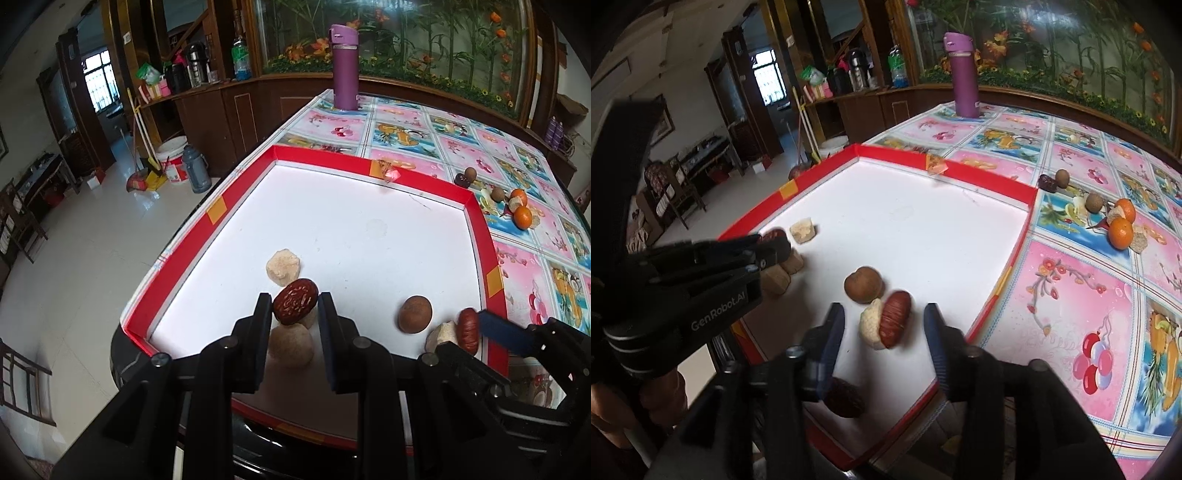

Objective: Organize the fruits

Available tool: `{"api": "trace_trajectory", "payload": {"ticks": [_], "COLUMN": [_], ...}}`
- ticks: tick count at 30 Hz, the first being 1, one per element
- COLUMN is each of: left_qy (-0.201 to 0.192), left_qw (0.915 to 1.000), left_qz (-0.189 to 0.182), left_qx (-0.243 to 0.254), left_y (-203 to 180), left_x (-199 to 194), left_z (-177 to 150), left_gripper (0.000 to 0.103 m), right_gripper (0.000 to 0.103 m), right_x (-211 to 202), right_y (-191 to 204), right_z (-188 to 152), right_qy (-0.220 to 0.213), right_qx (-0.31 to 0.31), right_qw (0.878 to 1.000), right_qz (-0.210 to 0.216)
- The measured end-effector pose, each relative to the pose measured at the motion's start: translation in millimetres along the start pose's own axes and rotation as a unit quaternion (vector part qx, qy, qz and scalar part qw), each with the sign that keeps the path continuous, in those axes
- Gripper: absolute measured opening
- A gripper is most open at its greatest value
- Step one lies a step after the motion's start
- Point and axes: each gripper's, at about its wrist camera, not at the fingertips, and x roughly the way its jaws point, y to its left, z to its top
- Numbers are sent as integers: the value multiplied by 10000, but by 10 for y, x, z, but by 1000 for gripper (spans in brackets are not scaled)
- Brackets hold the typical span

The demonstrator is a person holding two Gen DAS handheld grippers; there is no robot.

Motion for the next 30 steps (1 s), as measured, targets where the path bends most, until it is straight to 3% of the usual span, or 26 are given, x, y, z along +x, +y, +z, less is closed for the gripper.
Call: {"api": "trace_trajectory", "payload": {"ticks": [3,10,20,30], "left_qy": [13,-189,-457,-248], "left_qw": [10000,9998,9971,9903], "left_qz": [52,43,-486,-1108], "left_qx": [-69,-71,354,802], "left_y": [11,-15,-419,-1007], "left_x": [8,-104,-353,-357], "left_z": [12,50,160,228], "left_gripper": [49,66,76,78], "right_gripper": [45,45,45,45], "right_x": [-73,-229,-471,-609], "right_y": [-51,-475,-1311,-1919], "right_z": [20,83,-36,39], "right_qy": [-142,-434,-597,-632], "right_qx": [5,569,1398,1590], "right_qw": [9999,9973,9860,9773], "right_qz": [31,-139,-689,-1251]}}
